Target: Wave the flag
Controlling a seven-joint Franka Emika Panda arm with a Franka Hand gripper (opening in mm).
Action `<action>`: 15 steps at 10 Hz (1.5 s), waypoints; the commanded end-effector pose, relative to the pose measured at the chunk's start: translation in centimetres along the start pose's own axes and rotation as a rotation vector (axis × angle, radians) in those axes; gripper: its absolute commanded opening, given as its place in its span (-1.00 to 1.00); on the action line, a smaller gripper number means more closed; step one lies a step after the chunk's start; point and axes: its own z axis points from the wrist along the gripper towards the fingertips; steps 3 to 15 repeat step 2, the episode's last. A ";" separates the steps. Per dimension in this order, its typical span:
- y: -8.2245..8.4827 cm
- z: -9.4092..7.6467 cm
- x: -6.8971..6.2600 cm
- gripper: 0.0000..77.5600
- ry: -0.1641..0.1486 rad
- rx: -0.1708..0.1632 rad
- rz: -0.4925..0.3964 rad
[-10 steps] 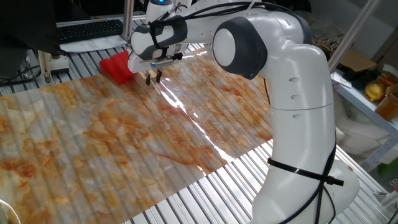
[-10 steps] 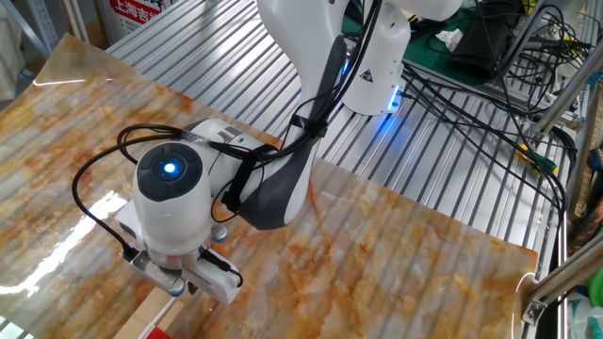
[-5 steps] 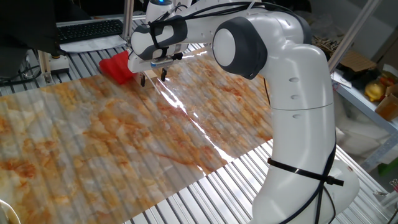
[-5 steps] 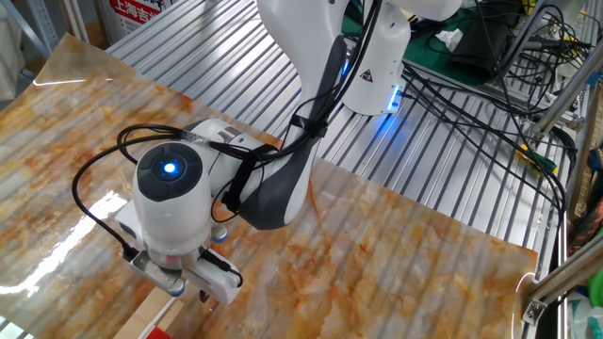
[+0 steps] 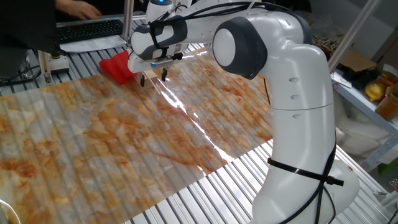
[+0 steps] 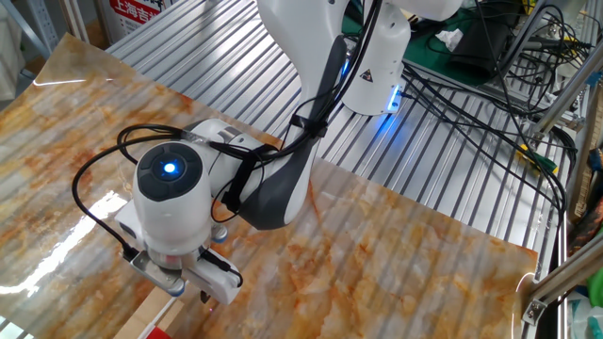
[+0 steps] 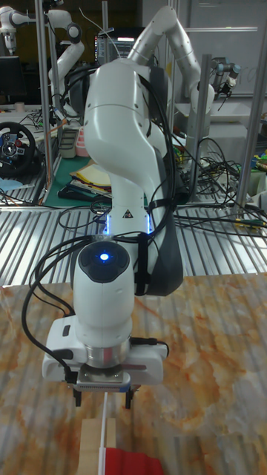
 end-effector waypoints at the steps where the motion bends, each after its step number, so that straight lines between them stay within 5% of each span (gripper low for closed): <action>1: -1.3 -6.4 -2.0 1.00 -0.095 -0.033 0.005; 15: -1.3 -6.6 -2.0 1.00 -0.090 -0.031 0.005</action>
